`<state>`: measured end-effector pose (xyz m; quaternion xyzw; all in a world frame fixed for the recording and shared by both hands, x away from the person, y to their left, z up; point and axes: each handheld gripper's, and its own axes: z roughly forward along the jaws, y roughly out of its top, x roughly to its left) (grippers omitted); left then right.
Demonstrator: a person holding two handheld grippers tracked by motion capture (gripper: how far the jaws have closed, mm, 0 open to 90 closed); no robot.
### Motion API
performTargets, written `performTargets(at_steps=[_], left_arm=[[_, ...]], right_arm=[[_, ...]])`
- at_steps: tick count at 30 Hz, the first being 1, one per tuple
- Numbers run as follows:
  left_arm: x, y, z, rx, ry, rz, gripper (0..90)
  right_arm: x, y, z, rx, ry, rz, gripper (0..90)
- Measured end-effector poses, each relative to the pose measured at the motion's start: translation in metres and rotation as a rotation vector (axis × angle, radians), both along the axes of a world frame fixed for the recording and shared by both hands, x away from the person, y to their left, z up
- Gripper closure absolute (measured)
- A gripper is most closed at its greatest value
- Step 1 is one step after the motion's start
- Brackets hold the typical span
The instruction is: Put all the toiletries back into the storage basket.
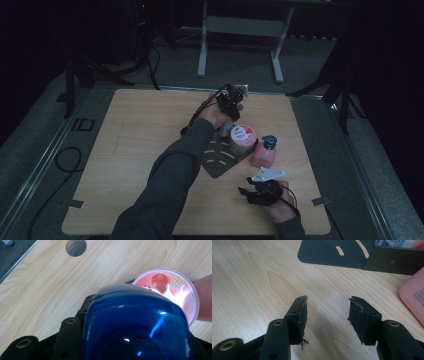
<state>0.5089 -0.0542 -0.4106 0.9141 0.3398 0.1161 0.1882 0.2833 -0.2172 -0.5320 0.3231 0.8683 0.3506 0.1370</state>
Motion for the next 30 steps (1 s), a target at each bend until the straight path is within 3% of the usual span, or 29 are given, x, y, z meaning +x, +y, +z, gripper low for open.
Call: performTargets(at_steps=[9, 30], left_arm=[[0.003, -0.003, -0.003, -0.025, -0.003, 0.017, 54.8], [0.006, -0.006, -0.012, -0.034, 0.005, 0.027, 54.9]], right_arm=[[0.0, 0.0, 0.0, 0.001, 0.001, 0.0, 48.0], [-0.001, -0.002, -0.001, -0.002, 0.003, -0.005, 47.9]])
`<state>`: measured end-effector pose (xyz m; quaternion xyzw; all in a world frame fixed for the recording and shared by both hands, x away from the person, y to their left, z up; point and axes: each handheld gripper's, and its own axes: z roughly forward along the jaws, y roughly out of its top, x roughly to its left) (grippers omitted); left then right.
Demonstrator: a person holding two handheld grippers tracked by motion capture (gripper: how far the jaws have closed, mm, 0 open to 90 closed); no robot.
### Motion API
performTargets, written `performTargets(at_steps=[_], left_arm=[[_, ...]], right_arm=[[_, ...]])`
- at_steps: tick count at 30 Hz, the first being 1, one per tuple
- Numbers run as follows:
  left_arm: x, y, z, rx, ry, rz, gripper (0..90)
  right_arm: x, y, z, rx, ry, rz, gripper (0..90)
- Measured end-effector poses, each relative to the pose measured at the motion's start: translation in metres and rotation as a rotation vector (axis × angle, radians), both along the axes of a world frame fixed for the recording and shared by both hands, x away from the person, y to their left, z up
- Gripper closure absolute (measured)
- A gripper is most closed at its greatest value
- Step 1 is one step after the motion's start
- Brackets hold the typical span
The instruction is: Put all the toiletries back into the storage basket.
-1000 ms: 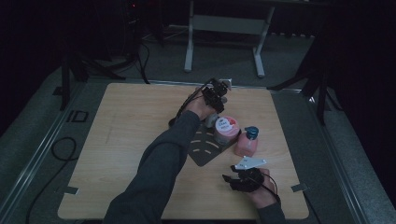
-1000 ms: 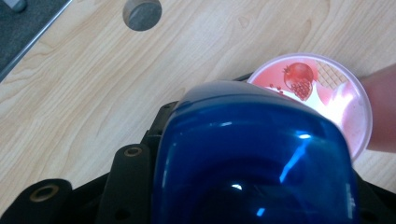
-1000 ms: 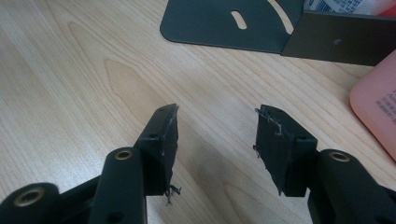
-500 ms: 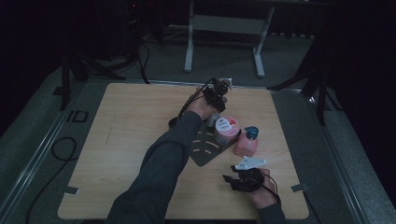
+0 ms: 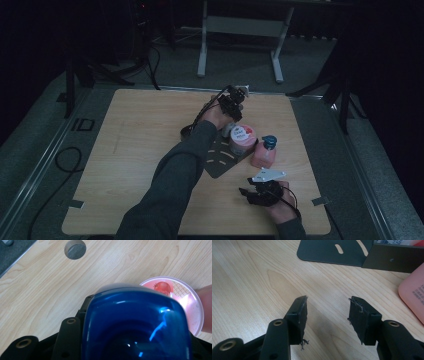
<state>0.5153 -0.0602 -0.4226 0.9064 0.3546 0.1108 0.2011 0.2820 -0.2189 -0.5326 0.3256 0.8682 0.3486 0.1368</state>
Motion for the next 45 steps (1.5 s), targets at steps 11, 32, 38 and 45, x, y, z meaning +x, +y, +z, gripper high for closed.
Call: performTargets(at_steps=[11, 32, 38, 45], left_arm=[[0.003, 0.003, -0.015, -0.025, 0.025, 0.019, 54.6], [-0.001, 0.009, -0.005, -0.072, 0.001, 0.064, 27.2], [-0.006, 0.018, 0.001, -0.096, -0.003, 0.065, 26.1], [-0.018, 0.024, 0.009, -0.098, -0.007, 0.039, 28.5]], right_arm=[[0.0, 0.0, 0.0, -0.002, -0.001, 0.0, 47.9], [0.0, 0.001, -0.001, -0.007, 0.004, 0.005, 47.8], [0.0, 0.003, -0.002, -0.01, 0.005, 0.008, 47.7], [0.0, 0.003, -0.003, -0.012, 0.008, 0.007, 47.6]])
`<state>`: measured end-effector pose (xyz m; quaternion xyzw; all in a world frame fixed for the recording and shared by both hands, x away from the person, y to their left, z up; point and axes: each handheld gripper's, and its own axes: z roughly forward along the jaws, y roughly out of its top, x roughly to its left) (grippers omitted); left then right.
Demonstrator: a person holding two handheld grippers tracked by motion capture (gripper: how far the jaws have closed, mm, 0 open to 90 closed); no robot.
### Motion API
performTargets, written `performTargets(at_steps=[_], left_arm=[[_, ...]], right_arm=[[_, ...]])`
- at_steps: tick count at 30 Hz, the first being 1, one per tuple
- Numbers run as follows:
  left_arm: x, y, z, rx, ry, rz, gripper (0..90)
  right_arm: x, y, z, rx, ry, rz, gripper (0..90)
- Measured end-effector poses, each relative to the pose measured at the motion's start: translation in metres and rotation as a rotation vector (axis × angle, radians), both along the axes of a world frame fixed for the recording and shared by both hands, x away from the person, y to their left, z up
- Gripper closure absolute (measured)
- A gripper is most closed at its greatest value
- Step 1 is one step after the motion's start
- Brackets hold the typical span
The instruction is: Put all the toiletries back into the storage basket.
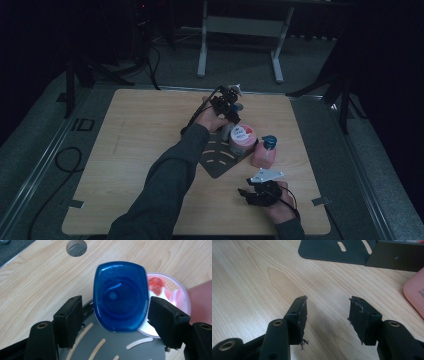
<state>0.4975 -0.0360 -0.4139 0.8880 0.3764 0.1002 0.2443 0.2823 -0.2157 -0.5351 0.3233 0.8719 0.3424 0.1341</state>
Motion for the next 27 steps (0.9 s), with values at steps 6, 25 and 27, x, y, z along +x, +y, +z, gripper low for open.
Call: performTargets(at_steps=[6, 25, 27], left_arm=[[-0.007, 0.012, 0.004, -0.011, -0.006, -0.006, 29.9], [-0.045, 0.037, 0.015, -0.007, -0.064, -0.079, 46.8], [-0.048, 0.038, 0.013, -0.007, -0.067, -0.084, 48.1]], right_arm=[[0.0, 0.0, 0.0, 0.001, 0.0, -0.002, 47.4], [0.0, -0.001, 0.005, 0.0, -0.011, -0.009, 47.7], [0.0, -0.001, 0.005, -0.001, -0.014, -0.011, 47.8]])
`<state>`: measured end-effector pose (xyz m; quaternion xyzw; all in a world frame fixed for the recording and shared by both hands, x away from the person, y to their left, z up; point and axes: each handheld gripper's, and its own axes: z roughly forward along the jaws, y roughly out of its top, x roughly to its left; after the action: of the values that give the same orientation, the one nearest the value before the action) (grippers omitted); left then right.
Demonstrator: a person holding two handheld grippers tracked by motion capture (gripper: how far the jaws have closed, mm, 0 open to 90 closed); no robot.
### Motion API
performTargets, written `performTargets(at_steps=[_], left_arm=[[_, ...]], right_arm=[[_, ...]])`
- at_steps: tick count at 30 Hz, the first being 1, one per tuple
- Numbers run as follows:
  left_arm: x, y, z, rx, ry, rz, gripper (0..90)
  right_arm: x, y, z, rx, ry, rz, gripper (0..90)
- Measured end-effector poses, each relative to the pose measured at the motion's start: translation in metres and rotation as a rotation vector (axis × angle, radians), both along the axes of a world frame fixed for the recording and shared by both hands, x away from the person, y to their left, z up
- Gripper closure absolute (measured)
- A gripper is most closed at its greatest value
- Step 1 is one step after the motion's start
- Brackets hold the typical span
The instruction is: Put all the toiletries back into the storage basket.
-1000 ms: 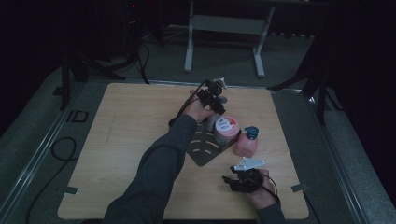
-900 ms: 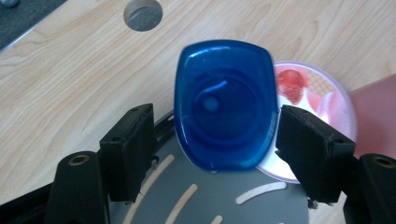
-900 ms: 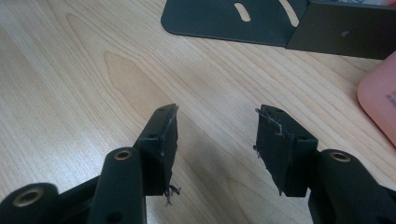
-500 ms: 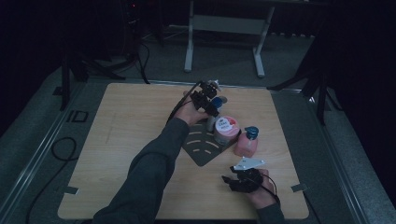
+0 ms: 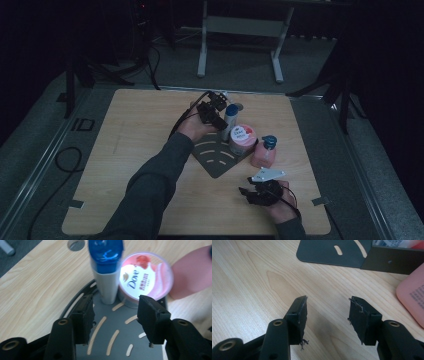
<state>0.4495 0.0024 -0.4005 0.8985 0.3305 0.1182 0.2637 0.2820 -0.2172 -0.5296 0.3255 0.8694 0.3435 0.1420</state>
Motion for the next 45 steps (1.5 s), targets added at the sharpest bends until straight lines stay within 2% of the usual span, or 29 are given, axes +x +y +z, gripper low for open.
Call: performTargets(at_steps=[4, 6, 12, 21, 25, 27, 35, 36, 38, 43, 45], left_arm=[[-0.01, 0.005, -0.009, -0.003, -0.002, -0.022, 48.5], [-0.014, 0.006, -0.012, 0.024, -0.008, -0.033, 48.6], [-0.025, 0.007, -0.009, 0.02, -0.018, -0.056, 48.6], [-0.042, 0.015, -0.011, -0.013, -0.041, -0.079, 50.9], [-0.046, 0.022, -0.016, -0.016, -0.041, -0.066, 51.0], [-0.047, 0.024, -0.019, -0.036, -0.033, -0.057, 51.0], [-0.048, 0.029, -0.029, -0.038, -0.016, -0.052, 50.9], [-0.048, 0.029, -0.029, -0.038, -0.016, -0.052, 50.9], [-0.048, 0.029, -0.031, -0.036, -0.014, -0.055, 50.9], [-0.049, 0.031, -0.032, -0.053, -0.027, -0.049, 51.4], [-0.049, 0.031, -0.032, -0.056, -0.028, -0.044, 51.6]], right_arm=[[-0.001, -0.002, 0.005, -0.002, -0.016, -0.01, 49.0], [0.0, -0.004, 0.009, -0.006, -0.027, -0.021, 51.0], [0.002, -0.016, 0.018, -0.014, -0.051, -0.071, 57.7], [0.011, -0.042, 0.037, -0.035, -0.099, -0.143, 78.8], [0.017, -0.054, 0.044, -0.035, -0.117, -0.183, 85.7], [0.021, -0.059, 0.047, -0.032, -0.128, -0.199, 89.4], [0.045, -0.076, 0.058, -0.047, -0.169, -0.262, 89.9], [0.045, -0.076, 0.058, -0.047, -0.169, -0.262, 89.9], [0.056, -0.08, 0.058, -0.044, -0.168, -0.283, 90.0], [0.072, -0.085, 0.053, -0.049, -0.163, -0.303, 90.0], [0.083, -0.088, 0.05, -0.022, -0.14, -0.303, 90.0]])
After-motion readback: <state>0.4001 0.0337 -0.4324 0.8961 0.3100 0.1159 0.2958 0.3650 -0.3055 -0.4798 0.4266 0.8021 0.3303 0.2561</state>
